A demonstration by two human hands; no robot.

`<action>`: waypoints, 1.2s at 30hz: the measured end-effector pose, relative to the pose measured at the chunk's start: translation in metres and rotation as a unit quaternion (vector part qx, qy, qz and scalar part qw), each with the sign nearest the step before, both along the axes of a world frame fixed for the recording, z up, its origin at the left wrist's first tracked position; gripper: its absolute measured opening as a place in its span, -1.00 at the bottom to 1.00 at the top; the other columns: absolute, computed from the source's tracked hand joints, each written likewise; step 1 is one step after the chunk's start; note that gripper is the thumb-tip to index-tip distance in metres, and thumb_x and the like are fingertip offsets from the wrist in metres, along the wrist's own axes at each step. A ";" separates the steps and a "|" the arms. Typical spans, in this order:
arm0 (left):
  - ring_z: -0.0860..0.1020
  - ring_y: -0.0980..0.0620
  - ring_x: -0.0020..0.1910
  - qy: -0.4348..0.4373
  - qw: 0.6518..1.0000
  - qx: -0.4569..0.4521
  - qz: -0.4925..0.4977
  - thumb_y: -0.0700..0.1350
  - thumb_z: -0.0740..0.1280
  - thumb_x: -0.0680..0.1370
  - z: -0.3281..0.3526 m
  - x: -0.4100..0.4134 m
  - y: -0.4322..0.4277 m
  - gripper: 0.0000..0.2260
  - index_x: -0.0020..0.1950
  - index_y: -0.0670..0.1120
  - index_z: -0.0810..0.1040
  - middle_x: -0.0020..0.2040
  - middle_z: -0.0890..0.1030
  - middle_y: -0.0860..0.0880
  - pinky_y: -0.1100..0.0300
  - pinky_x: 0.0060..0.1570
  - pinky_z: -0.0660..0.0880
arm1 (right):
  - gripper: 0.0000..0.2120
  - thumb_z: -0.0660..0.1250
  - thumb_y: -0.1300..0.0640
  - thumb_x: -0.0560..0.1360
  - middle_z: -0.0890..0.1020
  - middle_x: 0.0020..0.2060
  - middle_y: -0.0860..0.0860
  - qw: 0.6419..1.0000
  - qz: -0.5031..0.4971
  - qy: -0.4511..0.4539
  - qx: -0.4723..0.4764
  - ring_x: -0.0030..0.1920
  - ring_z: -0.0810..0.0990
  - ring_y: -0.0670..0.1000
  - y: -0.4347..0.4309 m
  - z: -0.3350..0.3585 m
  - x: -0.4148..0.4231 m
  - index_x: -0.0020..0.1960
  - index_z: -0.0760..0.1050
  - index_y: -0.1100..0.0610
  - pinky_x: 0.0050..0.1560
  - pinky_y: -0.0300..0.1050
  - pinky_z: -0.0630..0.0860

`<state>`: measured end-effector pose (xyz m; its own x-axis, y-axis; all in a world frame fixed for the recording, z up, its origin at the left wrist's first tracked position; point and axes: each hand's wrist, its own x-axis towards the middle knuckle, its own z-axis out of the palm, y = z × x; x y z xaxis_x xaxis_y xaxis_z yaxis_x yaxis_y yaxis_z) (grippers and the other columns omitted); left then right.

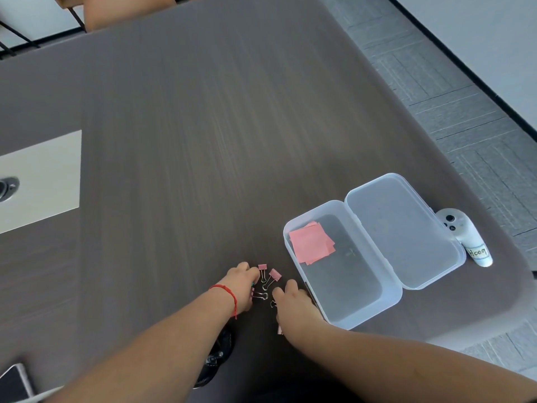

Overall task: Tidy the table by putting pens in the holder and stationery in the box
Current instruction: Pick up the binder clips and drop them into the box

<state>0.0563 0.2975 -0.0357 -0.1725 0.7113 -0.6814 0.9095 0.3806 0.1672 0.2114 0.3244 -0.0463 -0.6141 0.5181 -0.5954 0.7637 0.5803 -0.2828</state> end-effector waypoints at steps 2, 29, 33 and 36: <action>0.44 -0.08 0.12 -0.001 1.000 -0.007 -0.006 -0.23 0.35 0.43 0.001 0.000 0.002 -0.72 0.12 -0.07 0.44 0.16 0.43 -0.08 0.08 0.10 0.49 | -0.54 0.41 0.18 0.46 0.39 0.18 0.17 1.000 -0.004 -0.008 -0.011 0.10 0.53 0.15 0.002 0.004 -0.001 0.30 0.32 0.13 0.14 0.00 0.52; 0.54 0.12 -0.34 -0.446 0.839 -0.062 0.306 -0.40 0.36 0.40 0.090 0.049 0.043 -0.77 -0.09 -0.15 0.42 -0.21 0.51 -0.06 0.24 -0.18 0.58 | -0.81 0.15 0.20 0.55 0.46 0.11 0.11 0.985 -0.110 0.135 0.000 0.04 0.49 0.15 0.101 0.074 0.131 0.13 0.43 0.14 0.01 -0.02 0.48; 0.51 0.07 -0.33 -0.410 0.872 -0.056 0.261 -0.33 0.43 0.28 0.101 0.089 0.074 -0.73 -0.16 -0.09 0.43 -0.23 0.52 -0.09 0.26 -0.21 0.53 | -0.79 0.13 0.26 0.55 0.44 0.14 0.17 0.989 -0.095 0.111 -0.012 0.03 0.52 0.20 0.099 0.073 0.136 0.15 0.41 0.19 0.00 0.04 0.51; 0.50 0.15 -0.45 -0.276 0.928 -0.009 0.250 -0.35 0.41 0.35 0.093 0.121 0.099 -0.73 -0.24 -0.07 0.36 -0.30 0.47 -0.03 0.32 -0.34 0.46 | -0.78 0.14 0.28 0.55 0.44 0.17 0.21 0.992 -0.087 0.089 -0.020 -0.03 0.50 0.15 0.098 0.070 0.139 0.18 0.40 0.23 0.00 0.04 0.52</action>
